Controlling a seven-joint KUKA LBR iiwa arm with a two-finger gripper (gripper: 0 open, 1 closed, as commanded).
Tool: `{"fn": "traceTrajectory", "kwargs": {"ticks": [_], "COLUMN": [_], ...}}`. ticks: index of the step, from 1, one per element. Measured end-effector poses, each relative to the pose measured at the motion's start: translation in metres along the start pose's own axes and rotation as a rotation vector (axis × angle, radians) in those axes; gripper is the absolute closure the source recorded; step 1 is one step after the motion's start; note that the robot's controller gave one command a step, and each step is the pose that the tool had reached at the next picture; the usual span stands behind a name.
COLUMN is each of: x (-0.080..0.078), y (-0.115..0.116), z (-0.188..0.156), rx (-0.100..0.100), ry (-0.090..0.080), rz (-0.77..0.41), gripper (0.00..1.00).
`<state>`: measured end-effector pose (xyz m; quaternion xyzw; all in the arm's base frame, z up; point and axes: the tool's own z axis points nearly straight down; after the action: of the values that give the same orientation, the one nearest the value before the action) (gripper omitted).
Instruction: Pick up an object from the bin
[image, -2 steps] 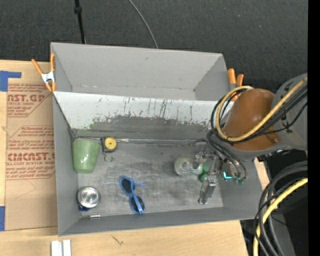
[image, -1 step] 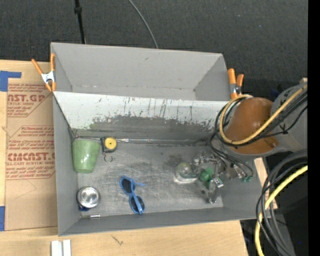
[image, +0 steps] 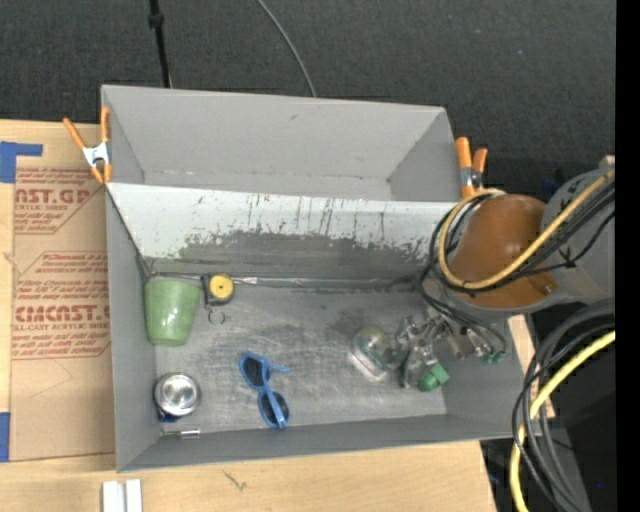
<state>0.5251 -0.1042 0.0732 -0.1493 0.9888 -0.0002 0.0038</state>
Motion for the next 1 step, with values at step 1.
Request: {"fn": "traceTrajectory", "kwargs": {"ticks": [1], "x": [-0.0007], "y": [0.0061], "z": [-0.1747], "rx": [0.003], "ry": [-0.002], "rz": [-0.19], "gripper": [1.0]}}
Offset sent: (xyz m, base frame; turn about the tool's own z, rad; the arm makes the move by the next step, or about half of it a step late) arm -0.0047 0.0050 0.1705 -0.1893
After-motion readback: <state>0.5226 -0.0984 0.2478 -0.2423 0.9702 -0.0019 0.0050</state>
